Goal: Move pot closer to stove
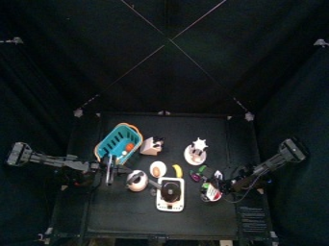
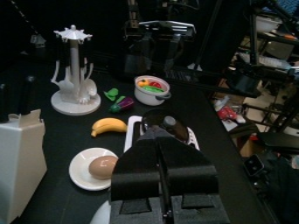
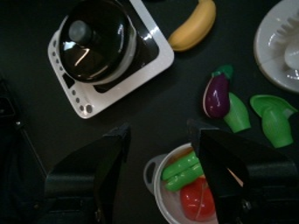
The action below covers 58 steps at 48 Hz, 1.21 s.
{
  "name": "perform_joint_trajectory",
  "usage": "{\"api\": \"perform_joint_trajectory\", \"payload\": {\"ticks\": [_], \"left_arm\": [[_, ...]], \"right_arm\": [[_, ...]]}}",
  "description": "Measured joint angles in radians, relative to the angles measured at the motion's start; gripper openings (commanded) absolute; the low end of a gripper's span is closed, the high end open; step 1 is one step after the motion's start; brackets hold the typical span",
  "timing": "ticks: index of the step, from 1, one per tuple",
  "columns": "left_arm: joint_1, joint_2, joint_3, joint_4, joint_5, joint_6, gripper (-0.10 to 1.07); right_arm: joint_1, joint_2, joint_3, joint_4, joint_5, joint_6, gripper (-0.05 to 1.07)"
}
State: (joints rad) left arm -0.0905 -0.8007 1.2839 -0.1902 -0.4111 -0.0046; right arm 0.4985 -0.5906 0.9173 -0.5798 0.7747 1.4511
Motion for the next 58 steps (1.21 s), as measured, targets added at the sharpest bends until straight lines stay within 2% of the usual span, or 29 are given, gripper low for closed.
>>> {"api": "perform_joint_trajectory", "payload": {"ticks": [8,16,25,31,39,50,58], "left_arm": [[-0.028,0.011,0.003,-0.008,0.005,0.002,0.03],[-0.072,0.057,-0.009,0.002,0.064,0.002,0.29],[-0.074,0.130,-0.077,0.006,0.137,0.009,0.65],[-0.074,0.181,-0.114,0.018,0.152,0.009,0.79],[-0.074,0.252,-0.164,0.063,0.152,0.009,0.82],[-0.069,0.344,-0.221,0.075,0.152,0.009,0.82],[-0.069,0.379,-0.241,0.089,0.149,0.009,0.82]], "right_arm": [[0.000,0.000,0.018,0.005,-0.021,0.000,0.87],[-0.009,0.000,0.037,0.002,-0.040,-0.003,0.87],[-0.028,0.002,0.058,0.000,-0.066,-0.002,0.87],[-0.035,0.008,0.074,0.000,-0.092,-0.003,0.87],[-0.044,0.025,0.084,0.000,-0.126,-0.003,0.87],[-0.049,0.044,0.084,0.000,-0.149,-0.003,0.87],[-0.049,0.049,0.084,0.002,-0.150,-0.002,0.87]]}}
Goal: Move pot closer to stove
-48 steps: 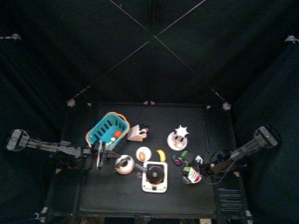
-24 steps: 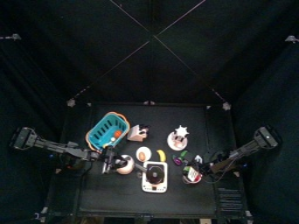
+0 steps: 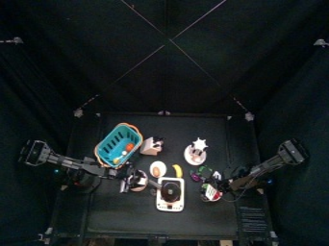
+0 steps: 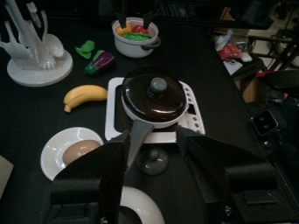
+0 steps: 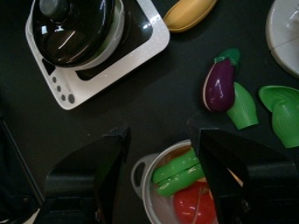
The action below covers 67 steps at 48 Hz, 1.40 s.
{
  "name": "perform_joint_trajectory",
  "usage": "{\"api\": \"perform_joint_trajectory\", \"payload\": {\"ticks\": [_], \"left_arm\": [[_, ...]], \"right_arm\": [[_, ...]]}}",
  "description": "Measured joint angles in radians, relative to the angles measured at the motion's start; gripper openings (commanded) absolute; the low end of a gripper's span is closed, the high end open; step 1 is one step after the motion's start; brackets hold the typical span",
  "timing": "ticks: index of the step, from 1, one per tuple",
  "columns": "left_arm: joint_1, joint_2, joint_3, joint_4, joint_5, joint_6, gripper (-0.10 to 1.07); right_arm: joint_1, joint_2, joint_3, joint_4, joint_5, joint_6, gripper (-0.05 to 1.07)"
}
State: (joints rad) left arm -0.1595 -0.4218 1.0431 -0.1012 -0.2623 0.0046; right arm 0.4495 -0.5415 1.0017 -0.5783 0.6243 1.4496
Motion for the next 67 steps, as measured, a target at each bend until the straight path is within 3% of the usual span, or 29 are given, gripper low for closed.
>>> {"api": "perform_joint_trajectory", "payload": {"ticks": [24,32,47,67], "left_arm": [[0.015,0.032,-0.014,0.003,-0.018,0.000,0.82],[0.017,0.032,-0.014,0.005,-0.018,0.000,0.82],[0.017,0.034,-0.014,0.005,-0.020,0.000,0.82],[0.017,0.032,-0.014,0.005,-0.020,0.000,0.82]], "right_arm": [[-0.002,0.000,0.000,0.049,0.012,-0.005,0.87],[0.000,-0.025,0.000,0.091,0.083,-0.008,0.87],[0.012,-0.100,0.006,0.193,0.314,-0.005,0.87],[0.058,-0.106,0.063,0.370,0.362,-0.006,0.87]]}}
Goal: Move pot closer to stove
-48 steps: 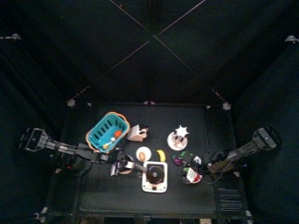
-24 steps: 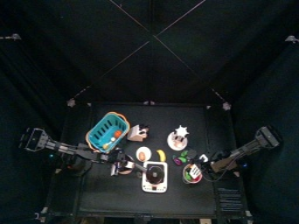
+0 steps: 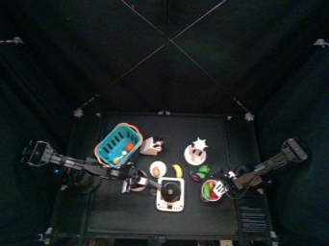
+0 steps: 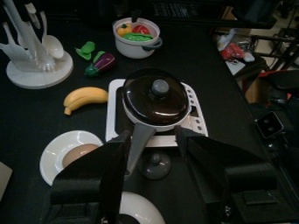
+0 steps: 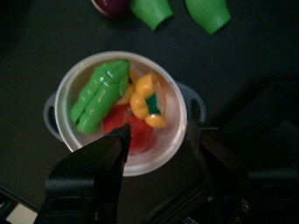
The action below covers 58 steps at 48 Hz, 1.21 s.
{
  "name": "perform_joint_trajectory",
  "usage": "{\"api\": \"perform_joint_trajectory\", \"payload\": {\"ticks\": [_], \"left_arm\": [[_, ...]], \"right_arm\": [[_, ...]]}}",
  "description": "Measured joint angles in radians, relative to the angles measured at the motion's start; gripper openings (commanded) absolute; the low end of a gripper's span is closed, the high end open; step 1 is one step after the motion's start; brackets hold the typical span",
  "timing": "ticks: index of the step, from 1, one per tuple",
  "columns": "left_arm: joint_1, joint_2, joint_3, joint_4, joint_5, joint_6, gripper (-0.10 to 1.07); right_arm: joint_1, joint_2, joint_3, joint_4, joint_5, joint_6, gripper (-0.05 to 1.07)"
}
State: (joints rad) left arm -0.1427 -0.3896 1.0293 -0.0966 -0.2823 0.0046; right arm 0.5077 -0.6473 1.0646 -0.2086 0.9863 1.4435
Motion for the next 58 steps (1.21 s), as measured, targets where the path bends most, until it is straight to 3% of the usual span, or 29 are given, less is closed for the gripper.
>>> {"api": "perform_joint_trajectory", "payload": {"ticks": [11,26,37,42,58], "left_arm": [[0.000,0.002,0.000,0.000,0.000,0.000,0.82],[0.000,0.002,0.003,0.000,0.000,0.000,0.82],[0.000,0.002,0.006,0.000,0.000,0.000,0.82],[0.000,0.002,0.006,0.000,0.000,0.000,0.82],[0.000,0.002,0.008,0.000,0.000,0.000,0.82]], "right_arm": [[0.052,0.000,0.011,0.061,0.017,0.006,0.87],[0.051,0.002,0.063,0.077,0.012,0.008,0.87],[0.021,0.025,0.087,0.051,-0.061,0.008,0.86],[0.014,0.040,0.098,0.041,-0.101,0.008,0.80],[0.011,0.063,0.100,0.028,-0.138,0.002,0.42]]}}
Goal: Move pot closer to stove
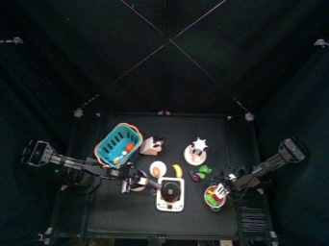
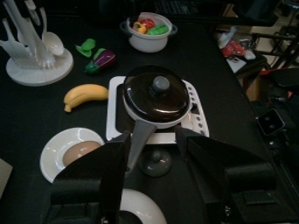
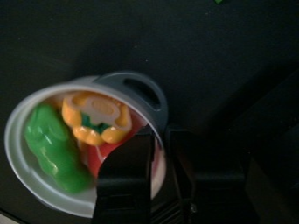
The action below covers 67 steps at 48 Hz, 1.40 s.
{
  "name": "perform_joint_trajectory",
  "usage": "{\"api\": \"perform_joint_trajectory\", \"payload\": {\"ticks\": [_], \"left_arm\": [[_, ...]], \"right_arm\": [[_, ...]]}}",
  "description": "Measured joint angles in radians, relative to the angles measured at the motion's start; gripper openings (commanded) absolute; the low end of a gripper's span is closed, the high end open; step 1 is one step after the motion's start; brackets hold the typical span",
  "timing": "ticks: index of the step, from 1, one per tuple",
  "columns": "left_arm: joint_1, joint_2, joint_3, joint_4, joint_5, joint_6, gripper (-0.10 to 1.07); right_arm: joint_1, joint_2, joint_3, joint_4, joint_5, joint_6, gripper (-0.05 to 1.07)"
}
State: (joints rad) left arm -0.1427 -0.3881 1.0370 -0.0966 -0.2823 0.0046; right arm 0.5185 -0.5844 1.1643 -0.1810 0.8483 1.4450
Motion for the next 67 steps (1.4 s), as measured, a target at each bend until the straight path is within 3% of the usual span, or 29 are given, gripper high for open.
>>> {"api": "perform_joint_trajectory", "payload": {"ticks": [10,28,40,52,67], "left_arm": [[0.000,-0.002,-0.002,0.000,0.000,0.000,0.82],[0.000,-0.011,0.006,0.000,0.000,0.000,0.82],[0.000,-0.011,0.006,0.000,0.000,0.000,0.82],[0.000,-0.014,0.011,0.000,0.000,0.000,0.82],[0.000,-0.015,0.012,0.000,0.000,-0.002,0.82]], "right_arm": [[-0.011,0.000,-0.014,-0.035,-0.020,0.005,0.30],[-0.060,0.000,-0.074,-0.137,-0.026,0.005,0.30],[-0.098,0.000,-0.083,-0.156,-0.110,0.003,0.30],[-0.156,0.048,-0.084,-0.160,-0.242,-0.006,0.30],[-0.186,0.153,-0.115,-0.161,-0.310,-0.006,0.30]]}}
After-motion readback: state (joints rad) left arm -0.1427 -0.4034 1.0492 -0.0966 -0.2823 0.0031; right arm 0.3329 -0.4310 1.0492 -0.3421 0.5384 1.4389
